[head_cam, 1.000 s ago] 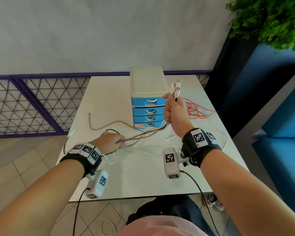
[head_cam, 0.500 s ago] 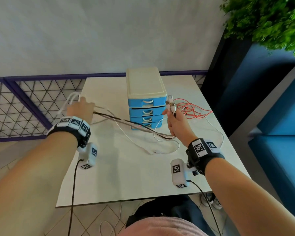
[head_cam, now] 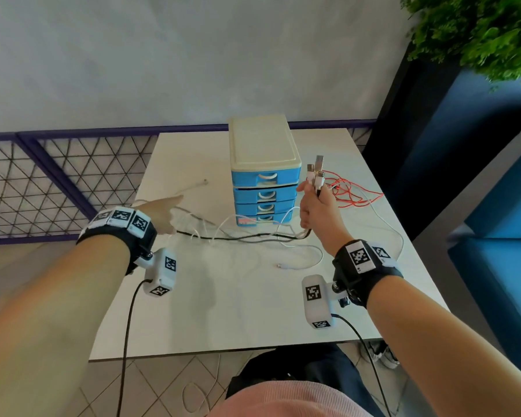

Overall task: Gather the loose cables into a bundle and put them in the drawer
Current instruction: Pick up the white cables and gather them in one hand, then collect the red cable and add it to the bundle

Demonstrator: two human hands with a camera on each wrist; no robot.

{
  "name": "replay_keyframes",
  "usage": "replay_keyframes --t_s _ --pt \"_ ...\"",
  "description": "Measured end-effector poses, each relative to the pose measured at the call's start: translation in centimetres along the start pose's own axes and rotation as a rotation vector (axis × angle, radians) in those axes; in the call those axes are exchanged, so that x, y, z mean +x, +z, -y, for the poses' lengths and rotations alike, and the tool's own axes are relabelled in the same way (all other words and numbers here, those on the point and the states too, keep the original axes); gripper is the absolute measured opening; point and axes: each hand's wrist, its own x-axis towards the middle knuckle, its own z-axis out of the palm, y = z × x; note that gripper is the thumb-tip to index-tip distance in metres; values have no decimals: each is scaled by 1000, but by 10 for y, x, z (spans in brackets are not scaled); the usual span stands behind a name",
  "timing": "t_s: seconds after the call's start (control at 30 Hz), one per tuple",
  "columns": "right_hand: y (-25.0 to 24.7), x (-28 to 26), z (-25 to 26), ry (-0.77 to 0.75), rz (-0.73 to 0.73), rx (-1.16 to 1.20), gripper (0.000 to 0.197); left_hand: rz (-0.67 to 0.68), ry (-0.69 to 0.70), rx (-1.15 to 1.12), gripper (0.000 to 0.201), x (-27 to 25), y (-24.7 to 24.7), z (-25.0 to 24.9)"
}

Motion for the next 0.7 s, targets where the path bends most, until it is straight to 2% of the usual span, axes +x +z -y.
replay_keyframes --t_s 0.1,0.17,0.2,0.27,0.3,0.4,0.47,0.5,0.6,0.7 --pt "9 0 1 41 38 75 25 -27 40 -39 47 1 8 -7" --pt "16 0 3 78 80 112 26 -140 174 30 31 2 11 -19" --pt "20 0 4 105 102 122 27 -203 244 -19 27 2 13 -29" --pt "30 -1 6 164 148 120 29 -266 375 -280 25 -5 19 -56" --pt "36 -2 7 191 175 106 29 -238 407 -451 26 -9 22 -71" --pt "52 -6 6 241 255 37 30 -32 435 -807 45 -20 32 -116" --pt "59 -8 5 247 307 7 26 94 463 -914 53 -26 39 -135" --pt "61 -8 4 254 322 5 20 126 471 -952 49 -27 43 -140" --pt "64 -6 -1 291 327 5 9 118 462 -1001 28 -27 54 -145" --pt "60 -8 -4 241 386 -125 16 87 480 -953 32 -23 64 -141"
